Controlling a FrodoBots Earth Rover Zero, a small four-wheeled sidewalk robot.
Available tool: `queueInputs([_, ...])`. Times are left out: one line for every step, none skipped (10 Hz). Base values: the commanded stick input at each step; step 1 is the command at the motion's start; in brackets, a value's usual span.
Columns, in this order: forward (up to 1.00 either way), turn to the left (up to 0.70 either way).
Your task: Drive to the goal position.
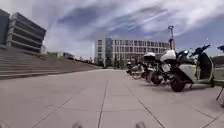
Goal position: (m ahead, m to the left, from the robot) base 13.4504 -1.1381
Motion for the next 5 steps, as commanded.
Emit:
queueInputs([0.7,0.0])
queueInputs([0.7,0.0])
queueInputs([0.7,0.0])
queueInputs([0.7,0.0])
queueInputs([0.7,0.0])
